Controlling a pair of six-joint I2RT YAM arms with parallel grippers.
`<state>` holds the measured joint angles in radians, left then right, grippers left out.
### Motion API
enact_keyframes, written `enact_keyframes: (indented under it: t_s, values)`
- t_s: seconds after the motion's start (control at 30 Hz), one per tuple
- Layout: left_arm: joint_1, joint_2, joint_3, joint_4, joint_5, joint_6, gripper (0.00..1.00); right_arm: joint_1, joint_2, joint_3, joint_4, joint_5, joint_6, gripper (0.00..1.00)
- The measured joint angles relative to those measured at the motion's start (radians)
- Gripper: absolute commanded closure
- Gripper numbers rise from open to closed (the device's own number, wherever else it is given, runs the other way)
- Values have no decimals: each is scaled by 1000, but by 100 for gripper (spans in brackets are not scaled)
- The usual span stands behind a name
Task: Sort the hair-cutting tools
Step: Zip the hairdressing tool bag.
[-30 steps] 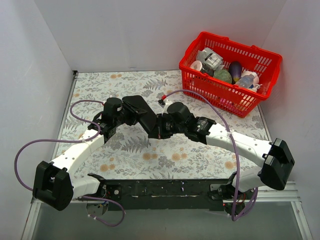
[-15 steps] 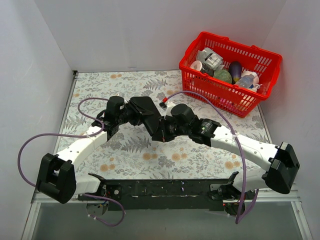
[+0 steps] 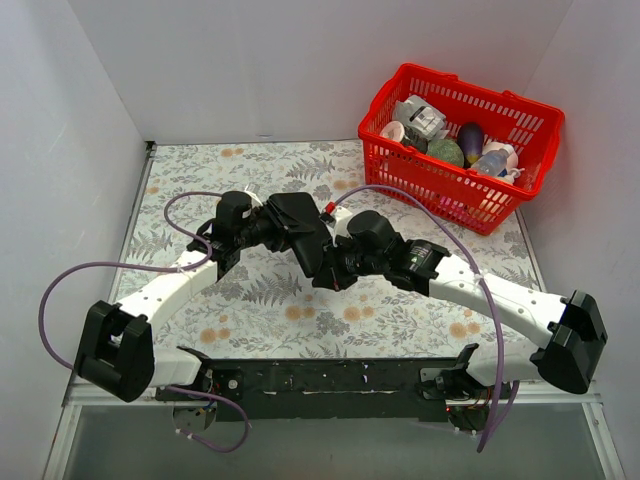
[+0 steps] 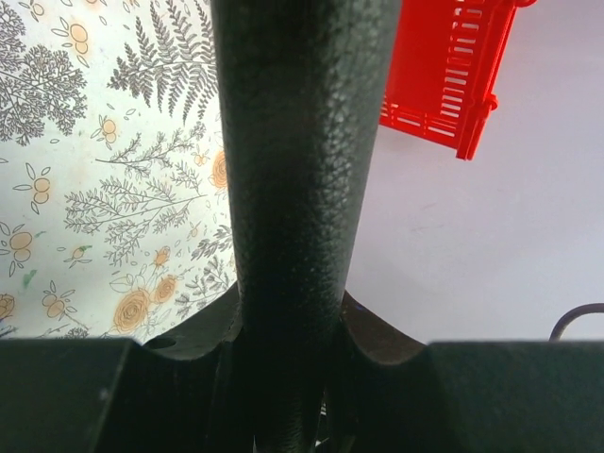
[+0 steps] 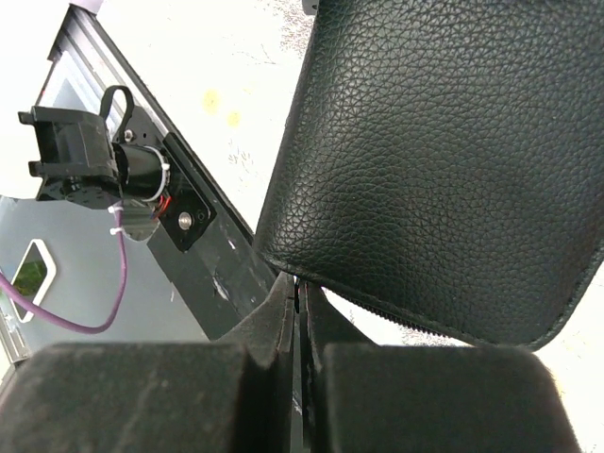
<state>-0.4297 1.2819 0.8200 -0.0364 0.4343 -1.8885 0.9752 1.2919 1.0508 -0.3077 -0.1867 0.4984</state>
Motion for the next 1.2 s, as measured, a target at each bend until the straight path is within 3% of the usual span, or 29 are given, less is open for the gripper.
enact_keyframes:
  t_s: [0.53, 1.2]
  values:
    - [-5, 45, 13, 30, 106, 31, 100, 35, -26, -2, -104, -3, -137, 99]
    - [-3, 85, -11, 212, 319, 61, 100, 50, -124, -54, -223, 99, -288, 99]
